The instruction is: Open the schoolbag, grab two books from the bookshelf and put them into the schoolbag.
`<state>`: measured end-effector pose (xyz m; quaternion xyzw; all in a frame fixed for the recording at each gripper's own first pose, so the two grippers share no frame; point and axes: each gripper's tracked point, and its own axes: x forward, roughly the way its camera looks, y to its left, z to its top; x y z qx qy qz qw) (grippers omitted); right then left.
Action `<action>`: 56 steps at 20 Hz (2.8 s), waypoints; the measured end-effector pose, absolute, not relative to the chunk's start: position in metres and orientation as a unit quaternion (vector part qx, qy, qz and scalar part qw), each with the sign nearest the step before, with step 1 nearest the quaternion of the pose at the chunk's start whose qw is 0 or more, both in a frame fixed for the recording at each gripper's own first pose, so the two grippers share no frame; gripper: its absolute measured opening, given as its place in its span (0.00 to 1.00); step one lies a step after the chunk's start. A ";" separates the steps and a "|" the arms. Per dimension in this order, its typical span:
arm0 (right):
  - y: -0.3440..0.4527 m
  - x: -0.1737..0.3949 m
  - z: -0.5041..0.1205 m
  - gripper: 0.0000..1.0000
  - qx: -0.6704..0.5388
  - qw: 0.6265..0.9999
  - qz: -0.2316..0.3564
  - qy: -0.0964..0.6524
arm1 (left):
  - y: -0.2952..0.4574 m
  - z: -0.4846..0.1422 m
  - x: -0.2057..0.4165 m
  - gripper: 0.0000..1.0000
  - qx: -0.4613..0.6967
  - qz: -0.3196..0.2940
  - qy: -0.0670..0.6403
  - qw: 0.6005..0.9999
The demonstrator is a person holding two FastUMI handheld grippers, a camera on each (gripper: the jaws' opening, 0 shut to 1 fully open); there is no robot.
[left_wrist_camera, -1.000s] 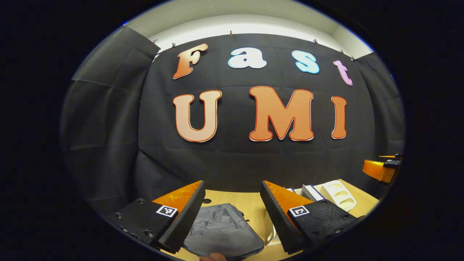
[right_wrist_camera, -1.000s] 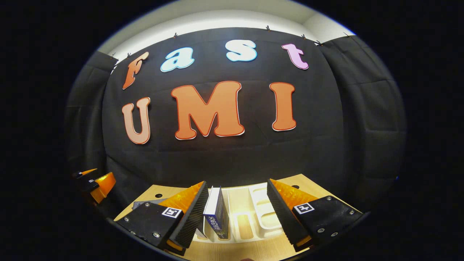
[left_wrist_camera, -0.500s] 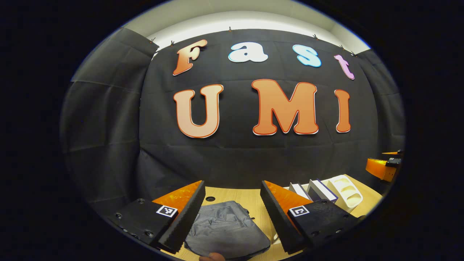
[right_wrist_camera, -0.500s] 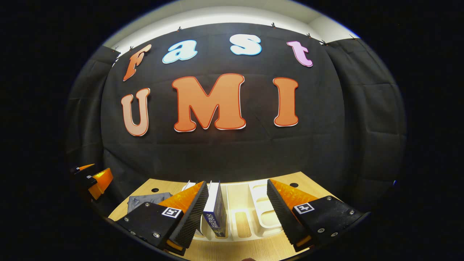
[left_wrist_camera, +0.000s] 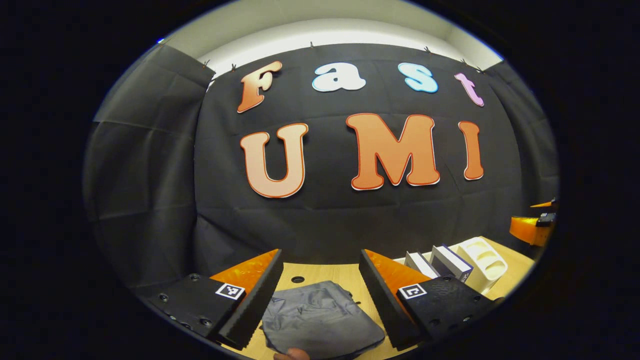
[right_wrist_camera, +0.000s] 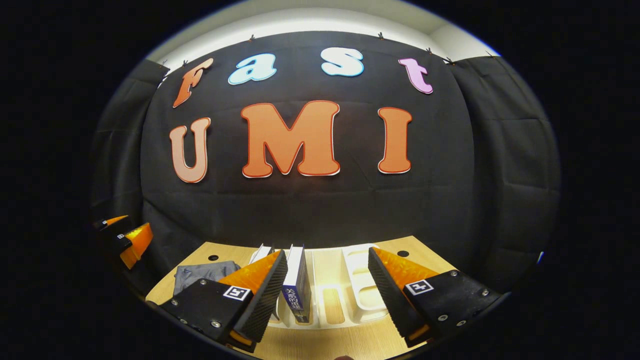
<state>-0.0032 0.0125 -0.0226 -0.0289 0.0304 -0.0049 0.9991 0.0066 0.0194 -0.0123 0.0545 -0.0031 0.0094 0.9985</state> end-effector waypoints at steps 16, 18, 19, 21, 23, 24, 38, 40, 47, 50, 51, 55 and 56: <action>-0.003 -0.024 -0.073 0.97 -0.032 0.996 -0.012 0.086 | -0.017 -0.126 -0.042 0.96 0.250 -0.125 0.108 0.954; -0.008 -0.026 -0.084 0.97 -0.030 0.995 -0.016 0.098 | -0.022 -0.151 -0.051 0.97 0.278 -0.145 0.125 0.941; -0.010 -0.027 -0.090 0.97 -0.030 0.994 -0.020 0.105 | -0.023 -0.160 -0.052 0.97 0.293 -0.154 0.128 0.935; -0.016 -0.028 -0.102 0.97 -0.037 0.992 -0.027 0.120 | -0.026 -0.190 -0.057 0.96 0.316 -0.175 0.152 0.920; -0.021 -0.030 -0.114 0.97 -0.046 0.989 -0.035 0.133 | -0.028 -0.222 -0.060 0.97 0.331 -0.193 0.178 0.906; -0.023 -0.031 -0.119 0.97 -0.047 0.988 -0.037 0.139 | -0.026 -0.235 -0.060 0.97 0.342 -0.198 0.182 0.900; -0.043 -0.037 -0.150 0.97 -0.050 0.979 -0.081 0.180 | -0.007 -0.332 -0.030 0.97 0.423 -0.249 0.241 0.837; -0.045 -0.037 -0.148 0.97 -0.051 0.979 -0.088 0.175 | -0.005 -0.337 -0.030 0.94 0.437 -0.260 0.247 0.825; -0.051 -0.048 -0.141 0.97 -0.042 0.979 -0.105 0.167 | -0.007 -0.320 -0.022 0.08 0.465 -0.270 0.242 0.808; -0.054 -0.049 -0.128 0.97 -0.042 0.981 -0.106 0.155 | -0.006 -0.299 -0.013 0.05 0.453 -0.269 0.257 0.810; -0.056 -0.048 -0.123 0.97 -0.043 0.982 -0.107 0.151 | -0.005 -0.292 -0.008 0.04 0.449 -0.270 0.261 0.811; -0.048 -0.045 -0.119 0.97 -0.041 0.983 -0.098 0.149 | 0.002 -0.260 0.009 0.04 0.434 -0.281 0.282 0.808; -0.045 -0.044 -0.119 0.97 -0.041 0.983 -0.095 0.150 | 0.005 -0.251 0.014 0.04 0.430 -0.283 0.285 0.809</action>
